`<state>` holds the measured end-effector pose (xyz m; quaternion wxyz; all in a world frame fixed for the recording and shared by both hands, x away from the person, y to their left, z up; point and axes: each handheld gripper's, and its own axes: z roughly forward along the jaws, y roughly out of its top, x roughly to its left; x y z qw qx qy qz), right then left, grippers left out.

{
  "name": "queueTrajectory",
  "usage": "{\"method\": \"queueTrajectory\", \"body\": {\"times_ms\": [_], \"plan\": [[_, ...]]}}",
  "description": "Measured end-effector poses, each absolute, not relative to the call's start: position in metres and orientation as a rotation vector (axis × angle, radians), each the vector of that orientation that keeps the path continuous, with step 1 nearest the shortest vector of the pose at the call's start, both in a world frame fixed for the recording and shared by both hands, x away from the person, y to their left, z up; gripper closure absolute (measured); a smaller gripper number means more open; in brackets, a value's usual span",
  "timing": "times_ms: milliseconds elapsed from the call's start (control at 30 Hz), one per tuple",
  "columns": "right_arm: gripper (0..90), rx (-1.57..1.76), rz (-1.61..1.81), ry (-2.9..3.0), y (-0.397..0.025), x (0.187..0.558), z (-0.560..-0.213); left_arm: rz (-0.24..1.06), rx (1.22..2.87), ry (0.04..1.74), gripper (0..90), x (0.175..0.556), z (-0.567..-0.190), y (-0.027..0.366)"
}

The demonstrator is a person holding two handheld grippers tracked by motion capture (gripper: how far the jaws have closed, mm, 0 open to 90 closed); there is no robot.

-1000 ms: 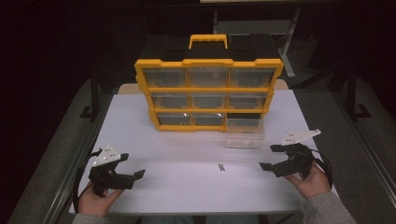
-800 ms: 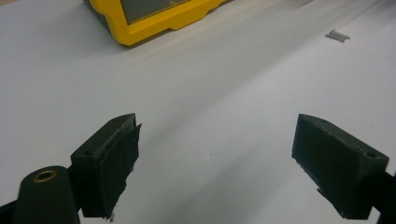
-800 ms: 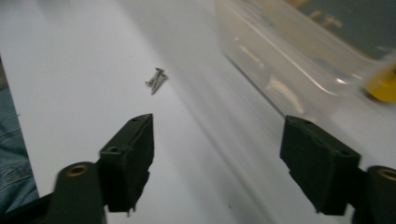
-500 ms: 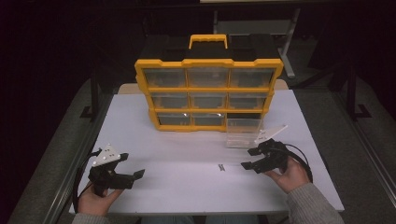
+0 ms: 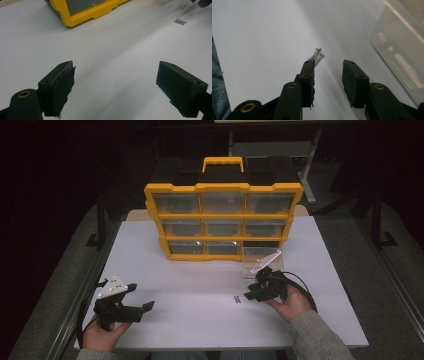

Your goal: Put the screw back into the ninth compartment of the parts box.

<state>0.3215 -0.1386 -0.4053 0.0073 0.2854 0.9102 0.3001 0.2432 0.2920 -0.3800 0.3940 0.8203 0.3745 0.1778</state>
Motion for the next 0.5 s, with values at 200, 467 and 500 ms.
{"method": "queueTrajectory", "body": {"times_ms": [200,467,500], "plan": [[70.3,0.895,0.9,2.874,-0.122,0.323,-0.416,0.447,2.098,0.951,14.5,0.242,-0.378,0.292],[74.2,0.895,0.869,2.888,-0.109,0.327,-0.423,0.454,2.096,0.942,14.6,0.242,-0.377,0.293],[74.2,0.898,0.867,2.888,-0.108,0.327,-0.424,0.455,2.086,0.947,14.6,0.241,-0.377,0.292]]}}
